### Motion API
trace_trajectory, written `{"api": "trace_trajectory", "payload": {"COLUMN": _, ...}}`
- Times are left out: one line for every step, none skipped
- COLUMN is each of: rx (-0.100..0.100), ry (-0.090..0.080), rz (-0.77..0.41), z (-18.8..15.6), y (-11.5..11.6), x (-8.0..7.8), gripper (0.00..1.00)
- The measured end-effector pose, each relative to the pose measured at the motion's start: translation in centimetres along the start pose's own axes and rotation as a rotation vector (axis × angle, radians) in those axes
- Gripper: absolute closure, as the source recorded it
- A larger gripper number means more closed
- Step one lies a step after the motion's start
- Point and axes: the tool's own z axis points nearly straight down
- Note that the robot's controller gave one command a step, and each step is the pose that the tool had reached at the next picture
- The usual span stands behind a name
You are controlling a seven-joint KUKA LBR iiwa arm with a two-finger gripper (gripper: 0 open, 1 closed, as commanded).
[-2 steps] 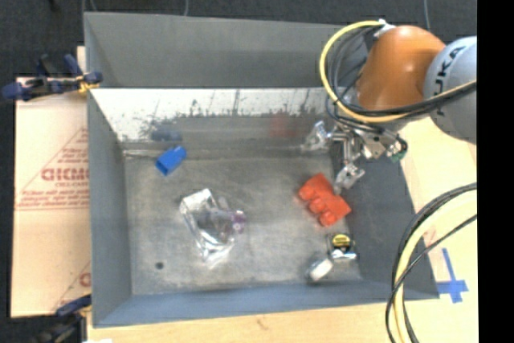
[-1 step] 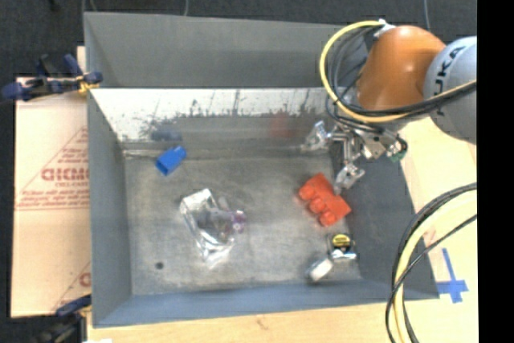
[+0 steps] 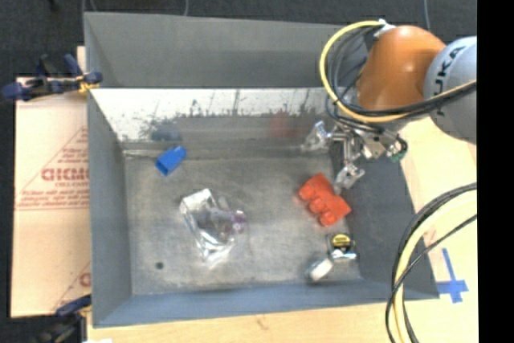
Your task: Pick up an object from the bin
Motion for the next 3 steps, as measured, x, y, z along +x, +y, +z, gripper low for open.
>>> {"api": "trace_trajectory", "payload": {"rx": 0.007, "ry": 0.001, "rz": 0.002, "z": -0.1, "y": -0.4, "x": 0.2, "gripper": 1.0}}
{"api": "trace_trajectory", "payload": {"rx": -0.014, "ry": 0.016, "rz": 0.0, "z": 1.5, "y": 0.5, "x": 0.8, "gripper": 0.0}}
{"api": "trace_trajectory", "payload": {"rx": -0.02, "ry": 0.019, "rz": -0.117, "z": 0.7, "y": 3.7, "x": 1.9, "gripper": 0.0}}
